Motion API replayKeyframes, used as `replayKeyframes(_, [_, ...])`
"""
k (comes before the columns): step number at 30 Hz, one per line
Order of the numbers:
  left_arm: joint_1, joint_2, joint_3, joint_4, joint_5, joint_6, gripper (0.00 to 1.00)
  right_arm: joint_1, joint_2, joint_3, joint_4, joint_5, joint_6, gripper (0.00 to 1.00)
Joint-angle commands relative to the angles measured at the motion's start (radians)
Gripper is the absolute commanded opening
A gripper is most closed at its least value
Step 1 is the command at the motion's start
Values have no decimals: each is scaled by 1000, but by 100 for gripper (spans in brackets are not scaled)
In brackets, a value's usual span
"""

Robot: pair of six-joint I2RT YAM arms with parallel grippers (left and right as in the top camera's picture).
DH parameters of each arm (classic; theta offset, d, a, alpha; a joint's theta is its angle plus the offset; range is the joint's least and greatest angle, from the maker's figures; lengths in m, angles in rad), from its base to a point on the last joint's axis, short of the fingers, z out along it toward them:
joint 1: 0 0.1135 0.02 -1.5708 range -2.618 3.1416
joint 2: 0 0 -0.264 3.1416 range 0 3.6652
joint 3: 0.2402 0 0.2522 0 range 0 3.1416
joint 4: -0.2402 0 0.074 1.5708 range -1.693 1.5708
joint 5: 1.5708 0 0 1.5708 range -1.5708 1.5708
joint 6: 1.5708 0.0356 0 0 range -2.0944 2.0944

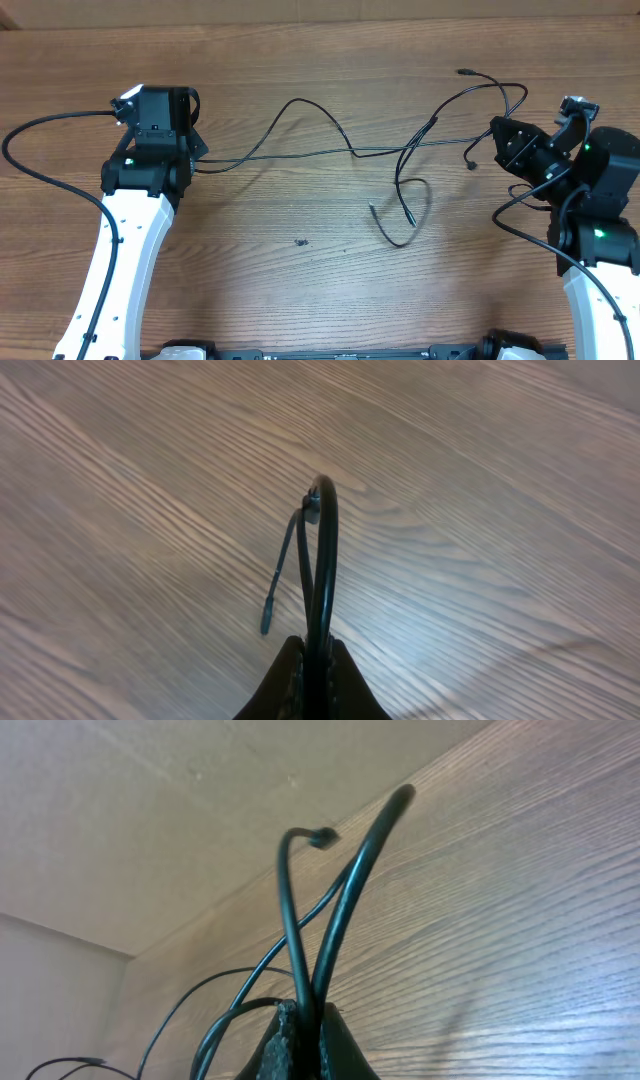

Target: Untangle cables

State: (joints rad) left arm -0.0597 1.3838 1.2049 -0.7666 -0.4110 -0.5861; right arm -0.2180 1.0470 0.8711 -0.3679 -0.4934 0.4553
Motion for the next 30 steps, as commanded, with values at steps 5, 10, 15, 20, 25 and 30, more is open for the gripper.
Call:
replayKeyframes(5, [53, -11, 10, -24, -158, 48, 4, -163, -17, 6, -48, 39, -86, 4])
replayKeyframes(10, [85, -11, 10, -35, -145, 48, 4, -211, -17, 6, -89, 47, -125, 4])
replayKeyframes(15, [87, -11, 10, -35, -139, 48, 4, -216, -16, 6, -99, 83, -147, 9])
replayKeyframes(20, [87, -11, 10, -35, -139, 48, 4, -216, -16, 6, -139, 165, -151, 15])
replayKeyframes(25, [87, -11, 10, -34, -110, 48, 4, -216, -16, 6, -156, 158, -150, 17])
replayKeyframes(30, [86, -11, 10, -29, -4, 48, 4, -215, -15, 6, -186, 47, -150, 22])
